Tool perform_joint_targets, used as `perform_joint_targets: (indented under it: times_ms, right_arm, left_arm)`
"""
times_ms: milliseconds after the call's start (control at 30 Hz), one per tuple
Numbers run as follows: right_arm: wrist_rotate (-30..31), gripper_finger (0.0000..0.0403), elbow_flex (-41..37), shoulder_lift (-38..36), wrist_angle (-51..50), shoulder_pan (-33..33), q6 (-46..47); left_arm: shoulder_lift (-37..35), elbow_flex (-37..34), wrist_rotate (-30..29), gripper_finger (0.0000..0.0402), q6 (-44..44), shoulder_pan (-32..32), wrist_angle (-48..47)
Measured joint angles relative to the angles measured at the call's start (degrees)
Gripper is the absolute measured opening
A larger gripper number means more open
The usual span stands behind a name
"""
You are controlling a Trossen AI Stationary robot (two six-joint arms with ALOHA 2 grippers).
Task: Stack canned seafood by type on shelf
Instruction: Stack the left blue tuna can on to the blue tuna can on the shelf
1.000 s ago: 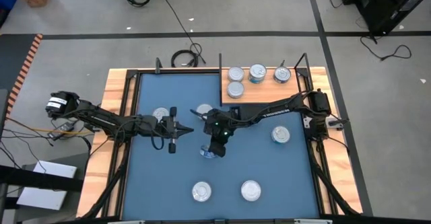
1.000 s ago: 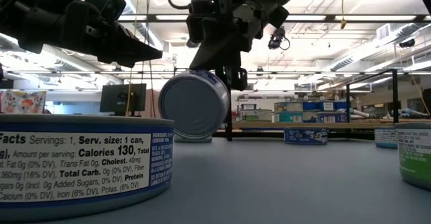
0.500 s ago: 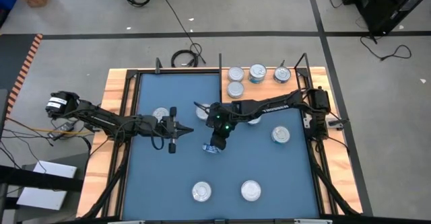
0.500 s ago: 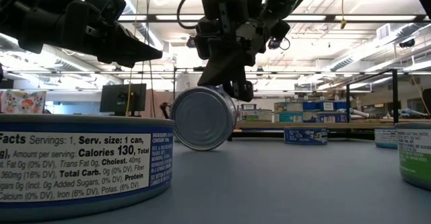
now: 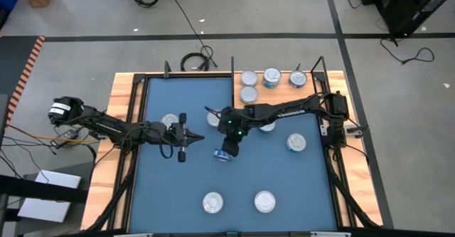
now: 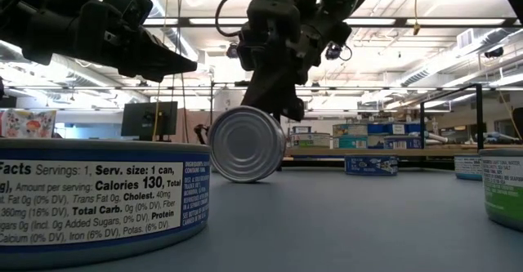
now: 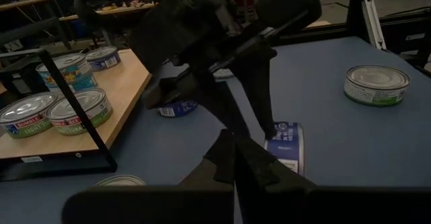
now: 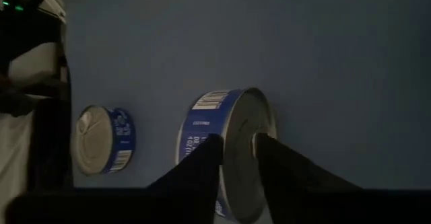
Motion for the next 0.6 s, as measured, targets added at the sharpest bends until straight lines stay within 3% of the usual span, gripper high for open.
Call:
perform_joint_targets:
  times_ms: [367, 600]
  right_arm:
    - [13.07, 0.0223, 7.51, 0.13, -9.82, 2.07, -3.48]
    - [19.13, 0.0277, 10.07, 0.13, -11.84, 8.16, -6.75]
  left_arm:
    - [-0.02, 0.00, 0.00, 0.0001, 0.00, 0.02, -0.01]
    - [0.01, 0.00, 0.00, 0.0001, 0.00, 0.02, -0.03]
